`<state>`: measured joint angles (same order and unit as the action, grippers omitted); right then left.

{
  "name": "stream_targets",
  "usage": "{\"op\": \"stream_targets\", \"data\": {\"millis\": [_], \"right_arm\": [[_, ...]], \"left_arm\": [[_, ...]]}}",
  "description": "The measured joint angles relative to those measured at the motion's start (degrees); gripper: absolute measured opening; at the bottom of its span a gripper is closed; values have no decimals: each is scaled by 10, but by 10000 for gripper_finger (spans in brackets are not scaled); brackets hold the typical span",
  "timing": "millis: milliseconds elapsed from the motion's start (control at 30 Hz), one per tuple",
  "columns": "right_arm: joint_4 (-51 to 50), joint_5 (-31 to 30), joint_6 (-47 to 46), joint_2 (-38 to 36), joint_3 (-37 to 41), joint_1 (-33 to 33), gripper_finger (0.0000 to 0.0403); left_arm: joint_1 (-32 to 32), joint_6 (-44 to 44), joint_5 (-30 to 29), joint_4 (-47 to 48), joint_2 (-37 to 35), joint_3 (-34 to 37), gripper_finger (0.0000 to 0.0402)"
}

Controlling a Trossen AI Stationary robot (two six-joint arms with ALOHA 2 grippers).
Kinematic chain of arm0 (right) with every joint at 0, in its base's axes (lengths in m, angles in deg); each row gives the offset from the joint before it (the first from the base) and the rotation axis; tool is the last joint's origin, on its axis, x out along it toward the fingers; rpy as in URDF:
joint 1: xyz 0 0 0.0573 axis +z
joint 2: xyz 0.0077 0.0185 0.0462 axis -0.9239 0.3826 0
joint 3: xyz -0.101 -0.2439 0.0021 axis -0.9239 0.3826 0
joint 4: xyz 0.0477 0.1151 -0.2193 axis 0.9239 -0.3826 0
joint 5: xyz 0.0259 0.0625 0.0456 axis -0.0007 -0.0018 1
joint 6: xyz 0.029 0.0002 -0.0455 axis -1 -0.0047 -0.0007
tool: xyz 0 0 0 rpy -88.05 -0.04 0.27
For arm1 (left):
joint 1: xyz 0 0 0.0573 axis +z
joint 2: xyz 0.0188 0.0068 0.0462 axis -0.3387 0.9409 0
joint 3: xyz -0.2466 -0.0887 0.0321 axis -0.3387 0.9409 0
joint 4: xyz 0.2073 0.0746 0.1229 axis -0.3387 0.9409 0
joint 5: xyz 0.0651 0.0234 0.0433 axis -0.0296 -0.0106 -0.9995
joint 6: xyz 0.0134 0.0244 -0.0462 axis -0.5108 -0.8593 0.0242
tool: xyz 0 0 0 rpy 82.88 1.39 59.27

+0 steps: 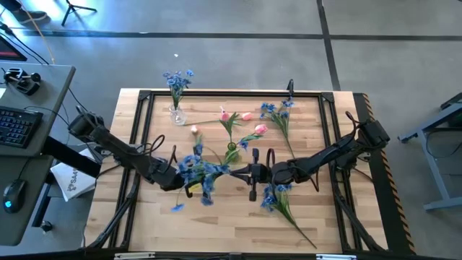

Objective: Sort flowers into vase by color
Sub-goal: Put the blue flowers into the transparent vase

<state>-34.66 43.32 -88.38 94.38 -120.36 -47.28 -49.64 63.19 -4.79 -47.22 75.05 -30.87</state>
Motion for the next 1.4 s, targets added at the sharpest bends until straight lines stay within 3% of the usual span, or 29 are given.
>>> {"op": "stream_targets", "data": {"millis": [367, 533, 733, 900, 1000, 1167, 1400], "right_arm": [[-28, 2, -30, 1, 1, -12, 5], [-48, 4, -45, -1, 3, -14, 45], [-117, 15, -40, -45, 2, 0, 140], [-140, 2, -33, -61, 2, 14, 186], [-156, -8, -34, -60, 2, 17, 191], [-160, -12, -38, -60, 2, 16, 193], [-160, -16, -34, -60, 2, 16, 193]], "left_arm": [[0, 34, -2, 56, -13, 0, 5], [-5, 84, -7, 122, -41, -2, 3], [-31, 141, -103, 235, -99, -2, 2], [-37, 238, -214, 402, -167, -2, 1], [-12, 324, -262, 522, -204, -2, 1], [72, 458, -270, 704, -246, -1, 1], [192, 513, -301, 802, -275, -1, 1]]}}
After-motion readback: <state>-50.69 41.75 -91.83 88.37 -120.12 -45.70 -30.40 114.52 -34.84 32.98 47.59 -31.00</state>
